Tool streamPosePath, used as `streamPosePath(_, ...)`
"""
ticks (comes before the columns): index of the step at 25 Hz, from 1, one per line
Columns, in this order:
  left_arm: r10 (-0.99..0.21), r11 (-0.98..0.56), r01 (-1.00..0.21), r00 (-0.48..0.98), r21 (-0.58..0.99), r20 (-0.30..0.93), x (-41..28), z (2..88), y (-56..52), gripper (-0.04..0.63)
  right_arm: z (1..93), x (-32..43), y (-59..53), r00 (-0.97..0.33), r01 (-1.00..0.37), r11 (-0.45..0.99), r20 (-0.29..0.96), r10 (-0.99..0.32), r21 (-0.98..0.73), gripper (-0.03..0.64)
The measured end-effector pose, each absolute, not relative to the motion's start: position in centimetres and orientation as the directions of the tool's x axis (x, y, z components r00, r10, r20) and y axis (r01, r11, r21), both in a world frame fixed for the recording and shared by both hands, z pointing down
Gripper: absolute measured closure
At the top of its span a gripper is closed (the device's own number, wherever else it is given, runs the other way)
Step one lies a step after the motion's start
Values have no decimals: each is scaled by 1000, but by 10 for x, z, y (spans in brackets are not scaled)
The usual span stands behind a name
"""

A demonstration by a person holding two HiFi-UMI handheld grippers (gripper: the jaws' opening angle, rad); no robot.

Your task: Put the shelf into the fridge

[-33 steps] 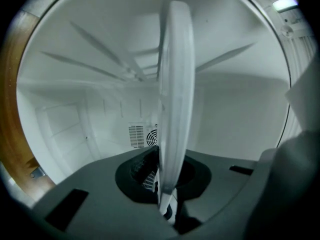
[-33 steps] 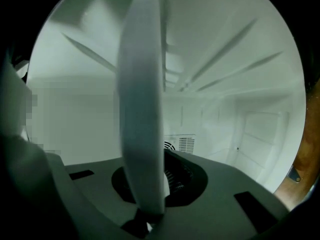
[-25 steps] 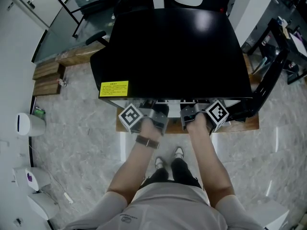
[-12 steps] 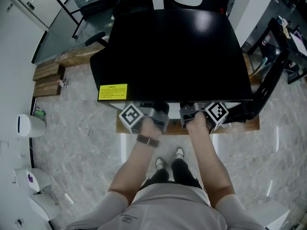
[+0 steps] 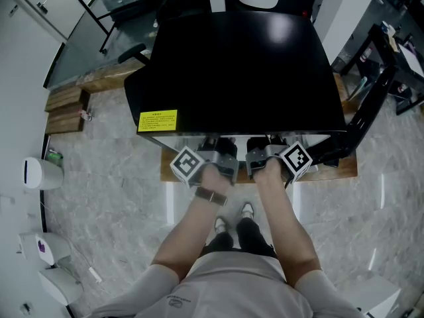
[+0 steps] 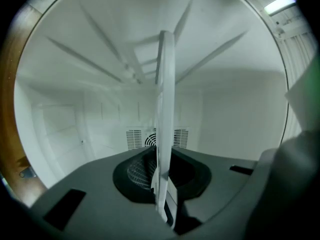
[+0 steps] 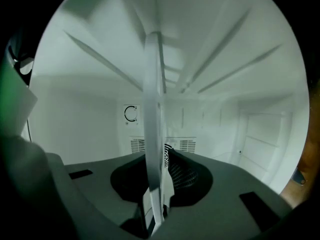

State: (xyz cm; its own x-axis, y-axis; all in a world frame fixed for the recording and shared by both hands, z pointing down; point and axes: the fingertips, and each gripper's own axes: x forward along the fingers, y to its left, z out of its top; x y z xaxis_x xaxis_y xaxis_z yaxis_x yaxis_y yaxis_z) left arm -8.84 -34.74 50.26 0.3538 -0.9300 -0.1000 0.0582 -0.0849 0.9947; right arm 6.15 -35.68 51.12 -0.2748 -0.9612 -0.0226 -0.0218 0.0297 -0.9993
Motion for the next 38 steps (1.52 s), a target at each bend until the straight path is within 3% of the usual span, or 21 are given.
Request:
streamPosePath(25, -891, 4, 23, 455, 1000, -7, -69, 514, -266, 572, 513, 42, -262, -365, -63, -3, 26, -931, -998, 592)
streamPosePath(38, -859, -46, -19, 511, 999, -30, -66, 497, -234, 589, 495, 31, -233, -427, -109, 65, -12, -904, -992, 595)
